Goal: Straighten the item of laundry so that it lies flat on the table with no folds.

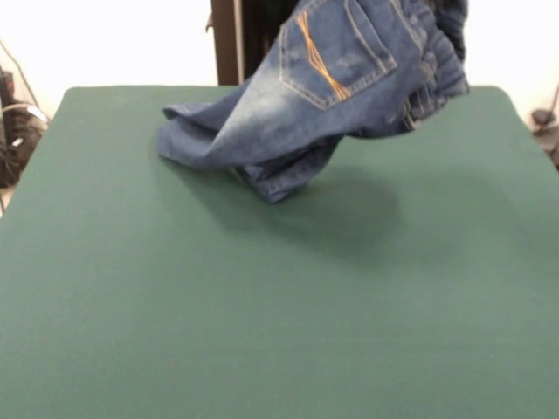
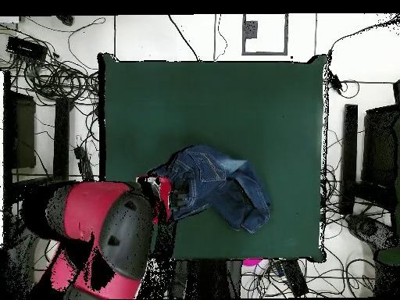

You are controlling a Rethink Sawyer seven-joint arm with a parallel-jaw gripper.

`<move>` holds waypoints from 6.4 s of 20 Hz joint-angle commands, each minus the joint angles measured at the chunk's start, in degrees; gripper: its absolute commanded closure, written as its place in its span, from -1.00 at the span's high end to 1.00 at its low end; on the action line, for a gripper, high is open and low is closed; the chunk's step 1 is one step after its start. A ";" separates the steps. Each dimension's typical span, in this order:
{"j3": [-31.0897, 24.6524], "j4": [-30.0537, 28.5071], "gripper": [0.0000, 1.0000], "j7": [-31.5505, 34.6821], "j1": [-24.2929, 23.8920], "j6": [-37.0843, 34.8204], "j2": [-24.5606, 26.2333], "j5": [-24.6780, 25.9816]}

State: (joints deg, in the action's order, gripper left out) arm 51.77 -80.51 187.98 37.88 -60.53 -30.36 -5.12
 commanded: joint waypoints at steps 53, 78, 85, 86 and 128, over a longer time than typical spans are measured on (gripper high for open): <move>-18.41 -10.89 -1.00 -31.93 -23.31 -4.47 -33.26 28.60; -29.72 -18.31 -1.00 -53.34 -51.03 13.12 -37.04 26.24; -35.63 -18.67 -1.00 -60.20 -59.91 19.02 -36.70 26.98; -36.42 -18.76 -1.00 -60.89 -60.89 19.28 -36.65 26.94; -56.32 -2.45 -1.00 -74.10 -82.98 12.81 -29.52 42.10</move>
State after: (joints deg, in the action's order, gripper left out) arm 4.25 -88.54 142.45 -45.81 -41.89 -60.88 32.40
